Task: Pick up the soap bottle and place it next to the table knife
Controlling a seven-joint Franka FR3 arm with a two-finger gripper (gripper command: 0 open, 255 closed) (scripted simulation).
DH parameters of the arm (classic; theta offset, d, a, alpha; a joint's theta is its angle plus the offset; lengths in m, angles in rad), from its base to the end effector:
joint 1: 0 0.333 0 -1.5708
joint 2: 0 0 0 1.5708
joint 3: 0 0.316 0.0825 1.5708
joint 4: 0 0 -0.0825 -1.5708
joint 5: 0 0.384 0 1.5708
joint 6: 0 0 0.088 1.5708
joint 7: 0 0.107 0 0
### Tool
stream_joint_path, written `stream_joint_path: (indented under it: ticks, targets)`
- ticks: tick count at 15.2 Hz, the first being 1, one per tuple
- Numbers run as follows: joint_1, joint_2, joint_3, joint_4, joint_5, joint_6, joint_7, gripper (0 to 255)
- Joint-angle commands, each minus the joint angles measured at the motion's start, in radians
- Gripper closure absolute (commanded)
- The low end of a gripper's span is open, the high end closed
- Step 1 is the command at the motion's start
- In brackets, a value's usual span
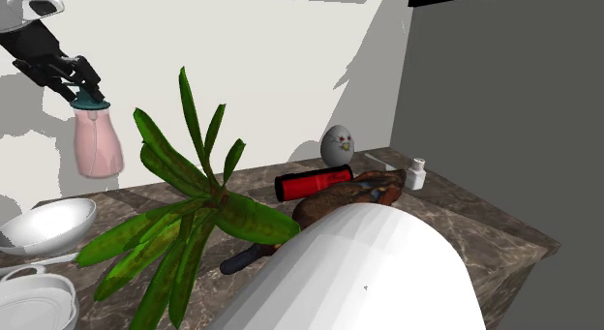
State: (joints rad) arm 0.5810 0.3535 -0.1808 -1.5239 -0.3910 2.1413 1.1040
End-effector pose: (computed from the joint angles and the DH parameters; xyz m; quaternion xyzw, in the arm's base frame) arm 0.6358 0.2702 0.4907 0.9380 -0.2471 0.2355 0.0612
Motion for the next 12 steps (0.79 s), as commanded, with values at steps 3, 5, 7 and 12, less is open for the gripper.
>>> stream_joint_path:
  ticks: [3, 5, 7, 12]
  targets:
    - [0.000, 0.007, -0.002, -0.042, -0.010, 0.047, 0.021, 255]
    - [0.001, 0.012, -0.004, -0.060, -0.015, 0.069, 0.031, 255]
    - [0.001, 0.019, -0.005, -0.077, -0.020, 0.091, 0.041, 255]
    - [0.001, 0.038, -0.009, -0.114, -0.032, 0.144, 0.066, 255]
